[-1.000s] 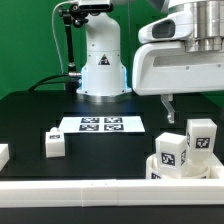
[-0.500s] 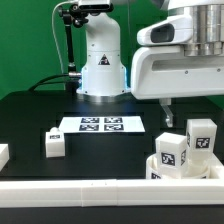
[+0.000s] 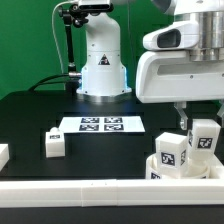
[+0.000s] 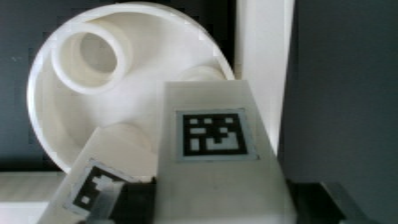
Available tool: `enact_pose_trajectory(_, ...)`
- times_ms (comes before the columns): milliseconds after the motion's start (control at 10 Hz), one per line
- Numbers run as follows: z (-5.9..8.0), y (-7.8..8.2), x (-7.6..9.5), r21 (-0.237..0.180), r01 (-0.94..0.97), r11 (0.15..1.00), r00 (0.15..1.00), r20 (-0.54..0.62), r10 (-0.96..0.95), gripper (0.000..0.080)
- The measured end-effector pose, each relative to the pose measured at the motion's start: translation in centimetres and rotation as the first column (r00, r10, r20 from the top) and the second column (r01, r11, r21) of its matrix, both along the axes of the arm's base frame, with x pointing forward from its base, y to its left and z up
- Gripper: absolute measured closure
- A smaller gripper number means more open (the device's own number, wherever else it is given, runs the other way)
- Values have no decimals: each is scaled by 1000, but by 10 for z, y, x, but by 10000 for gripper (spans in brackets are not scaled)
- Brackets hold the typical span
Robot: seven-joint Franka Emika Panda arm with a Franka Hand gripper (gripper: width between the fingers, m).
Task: Assemble stool
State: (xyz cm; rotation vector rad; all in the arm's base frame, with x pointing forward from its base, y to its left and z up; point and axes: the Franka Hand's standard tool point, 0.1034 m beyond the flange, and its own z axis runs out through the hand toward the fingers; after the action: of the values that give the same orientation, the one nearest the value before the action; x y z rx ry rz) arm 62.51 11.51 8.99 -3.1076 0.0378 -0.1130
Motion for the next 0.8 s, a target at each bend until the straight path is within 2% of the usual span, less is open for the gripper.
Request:
enact_pose_trajectory(400,0,-2,0,1,17,1000,1000,0,-17,462)
enact_pose_trajectory(800,0,-1,0,23,292,956,956,-13,-292,461)
